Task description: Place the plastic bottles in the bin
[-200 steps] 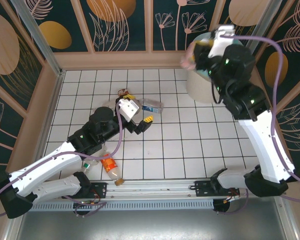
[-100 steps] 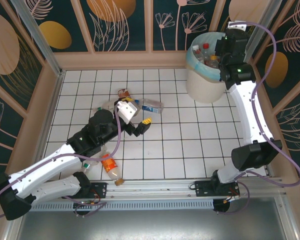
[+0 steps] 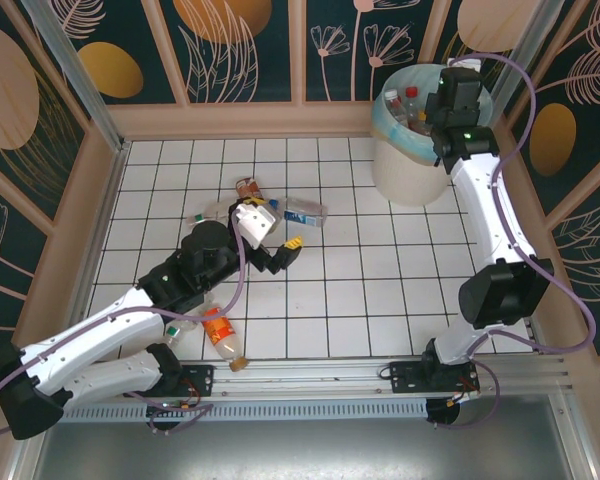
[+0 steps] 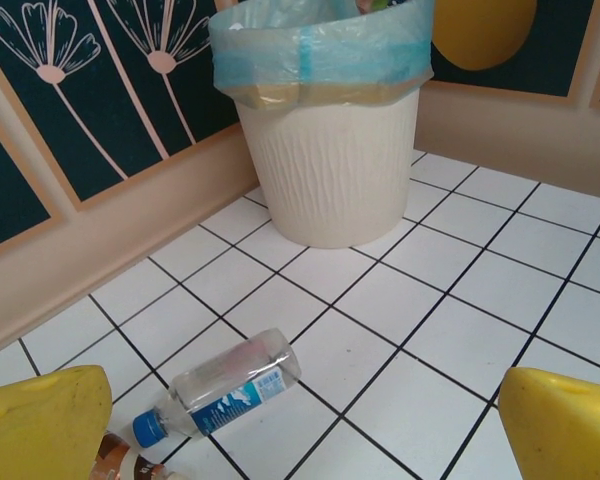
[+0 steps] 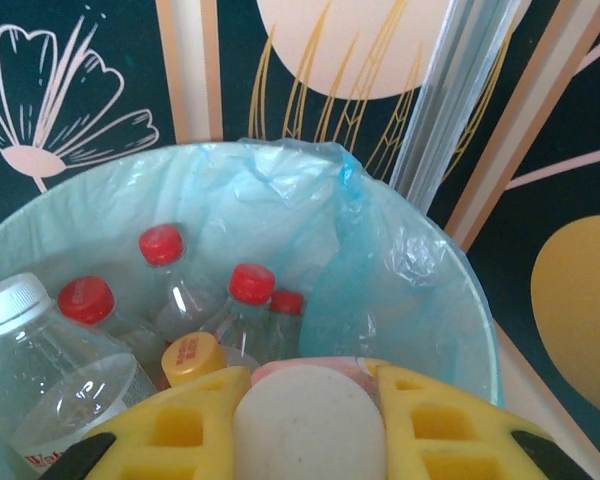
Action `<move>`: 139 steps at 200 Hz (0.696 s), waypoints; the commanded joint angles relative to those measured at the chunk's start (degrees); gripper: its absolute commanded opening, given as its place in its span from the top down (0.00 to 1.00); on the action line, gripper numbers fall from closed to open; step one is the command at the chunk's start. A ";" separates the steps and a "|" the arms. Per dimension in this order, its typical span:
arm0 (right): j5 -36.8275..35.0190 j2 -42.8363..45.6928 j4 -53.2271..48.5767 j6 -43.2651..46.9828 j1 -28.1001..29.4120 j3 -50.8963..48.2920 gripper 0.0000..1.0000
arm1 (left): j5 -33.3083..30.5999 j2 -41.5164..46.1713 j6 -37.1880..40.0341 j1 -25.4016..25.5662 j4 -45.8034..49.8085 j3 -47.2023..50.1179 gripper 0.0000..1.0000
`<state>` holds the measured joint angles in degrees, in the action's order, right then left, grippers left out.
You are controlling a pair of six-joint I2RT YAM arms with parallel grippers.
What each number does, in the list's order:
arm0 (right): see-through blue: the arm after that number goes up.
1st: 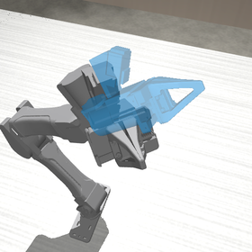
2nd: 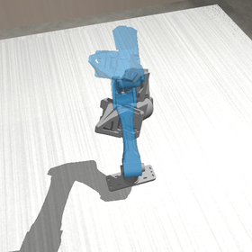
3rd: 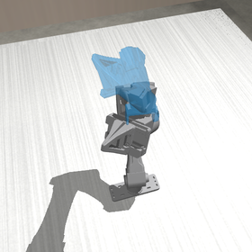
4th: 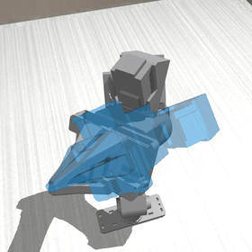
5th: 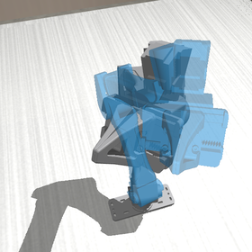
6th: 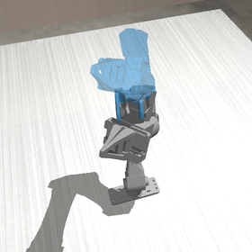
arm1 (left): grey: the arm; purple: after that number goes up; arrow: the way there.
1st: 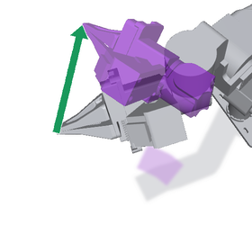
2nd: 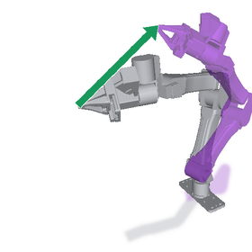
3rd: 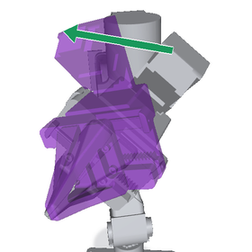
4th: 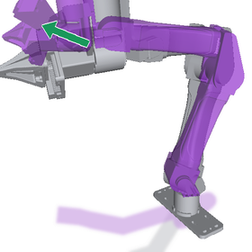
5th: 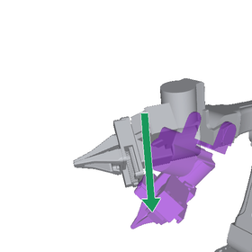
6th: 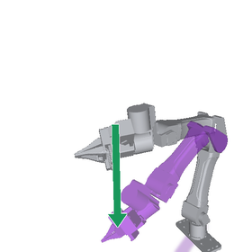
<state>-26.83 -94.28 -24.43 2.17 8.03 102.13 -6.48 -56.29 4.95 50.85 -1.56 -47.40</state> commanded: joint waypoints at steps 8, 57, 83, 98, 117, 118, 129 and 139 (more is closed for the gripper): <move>-0.70 -0.57 -3.09 -3.73 -0.73 -4.05 1.00 | -0.64 -0.90 -1.78 -0.03 -2.99 0.94 0.01; 5.79 -11.65 -12.39 -6.39 -4.29 3.23 0.96 | -1.19 -1.41 -2.64 0.00 -2.49 0.76 0.01; 8.50 -17.57 -17.82 -6.66 -4.95 8.49 0.92 | -2.32 -0.83 -3.53 -0.04 -2.57 1.60 0.01; 10.11 -20.03 -20.27 -6.97 -5.43 10.56 0.90 | -3.10 -0.66 -4.07 -0.05 -2.62 2.12 0.01; 12.04 -21.31 -22.21 -7.42 -5.53 13.07 0.84 | -3.78 -0.44 -4.62 0.04 -2.32 2.20 0.02; 12.14 -21.30 -22.27 -7.48 -5.55 13.17 0.84 | -3.83 -0.42 -4.66 0.04 -2.27 2.21 0.01; 13.51 -20.42 -22.33 -7.98 -5.57 14.00 0.74 | -4.36 -0.32 -4.93 -0.01 -2.00 1.99 0.01; 14.29 -18.91 -22.07 -8.58 -5.48 14.81 0.64 | -5.08 -0.25 -5.22 -0.04 -1.74 1.76 0.02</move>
<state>-18.85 -112.57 -36.60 -3.64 2.22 115.81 -9.30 -57.74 1.56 50.85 -2.39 -45.52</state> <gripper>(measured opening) 0.283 0.987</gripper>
